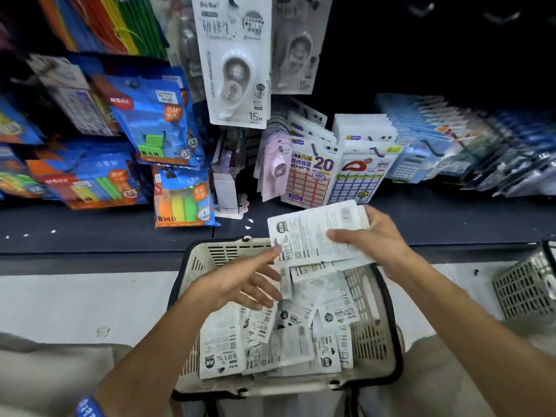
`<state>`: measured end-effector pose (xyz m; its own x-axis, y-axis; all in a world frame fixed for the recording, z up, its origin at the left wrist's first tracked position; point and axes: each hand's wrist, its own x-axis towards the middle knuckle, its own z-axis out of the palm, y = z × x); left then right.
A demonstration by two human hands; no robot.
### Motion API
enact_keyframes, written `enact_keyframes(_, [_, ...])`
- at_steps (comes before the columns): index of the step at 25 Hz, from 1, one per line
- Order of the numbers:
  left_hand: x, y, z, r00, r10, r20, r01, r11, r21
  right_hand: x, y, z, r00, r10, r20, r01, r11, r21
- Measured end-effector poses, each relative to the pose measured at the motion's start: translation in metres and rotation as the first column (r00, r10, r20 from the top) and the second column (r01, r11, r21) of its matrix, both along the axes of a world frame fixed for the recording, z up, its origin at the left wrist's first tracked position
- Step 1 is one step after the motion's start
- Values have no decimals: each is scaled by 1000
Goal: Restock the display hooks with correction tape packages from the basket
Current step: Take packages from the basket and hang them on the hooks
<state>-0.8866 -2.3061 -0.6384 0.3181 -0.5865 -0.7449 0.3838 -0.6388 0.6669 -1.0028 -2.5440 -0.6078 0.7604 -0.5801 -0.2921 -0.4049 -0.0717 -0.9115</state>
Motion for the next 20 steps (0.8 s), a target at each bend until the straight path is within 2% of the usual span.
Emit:
enact_keyframes(1, [1, -5, 16, 992, 94, -83, -103, 989, -104, 1, 8, 17, 998, 17, 55, -4, 974, -226])
enact_keyframes(2, [3, -10, 33, 970, 167, -175, -203, 956, -211, 0, 17, 33, 994, 54, 95, 2, 863, -506])
enact_keyframes(3, [4, -14, 50, 941, 211, -265, -291, 905, -311, -3, 27, 45, 981, 129, 143, 21, 665, -746])
enact_keyframes(4, [4, -17, 65, 912, 233, -337, -362, 846, -393, -5, 37, 53, 951, 250, 184, 59, 437, -898])
enact_keyframes(5, [3, -17, 79, 890, 244, -385, -414, 788, -456, -7, 48, 58, 905, 385, 181, 92, 237, -967])
enact_keyframes(6, [1, -16, 91, 878, 249, -409, -446, 738, -507, -6, 56, 62, 855, 499, 143, 113, 90, -989])
enact_keyframes(7, [-3, -15, 99, 872, 252, -420, -464, 699, -545, -6, 63, 63, 810, 578, 98, 128, -12, -992])
enact_keyframes(9, [-9, -15, 108, 854, 303, -422, -510, 642, -572, -3, 72, 67, 745, 666, -41, 61, -130, -990])
enact_keyframes(10, [-11, -16, 109, 836, 346, -425, -544, 616, -569, -2, 75, 70, 704, 700, -123, -14, -159, -987])
enact_keyframes(11, [-10, -16, 108, 813, 397, -426, -581, 589, -562, -2, 77, 74, 660, 733, -165, -102, -130, -986])
enact_keyframes(12, [-8, -15, 107, 790, 445, -422, -613, 561, -556, -2, 80, 79, 628, 765, -138, -190, -22, -982])
enact_keyframes(13, [-6, -14, 106, 769, 478, -424, -638, 533, -556, -3, 80, 84, 625, 779, -47, -253, 145, -957])
enact_keyframes(15, [-2, -13, 107, 748, 506, -430, -659, 484, -576, -2, 75, 97, 724, 659, 206, -249, 527, -813])
enact_keyframes(16, [-2, -13, 109, 748, 524, -408, -655, 478, -586, 0, 70, 104, 790, 542, 285, -221, 686, -693])
enact_keyframes(17, [-1, -15, 113, 756, 546, -362, -637, 484, -600, 5, 66, 111, 836, 447, 320, -219, 805, -551])
enact_keyframes(18, [1, -18, 118, 764, 574, -295, -612, 499, -614, 11, 63, 117, 856, 399, 328, -260, 881, -394])
enact_keyframes(20, [8, -25, 134, 777, 609, -163, -548, 525, -651, 25, 60, 121, 858, 363, 363, -312, 930, -193])
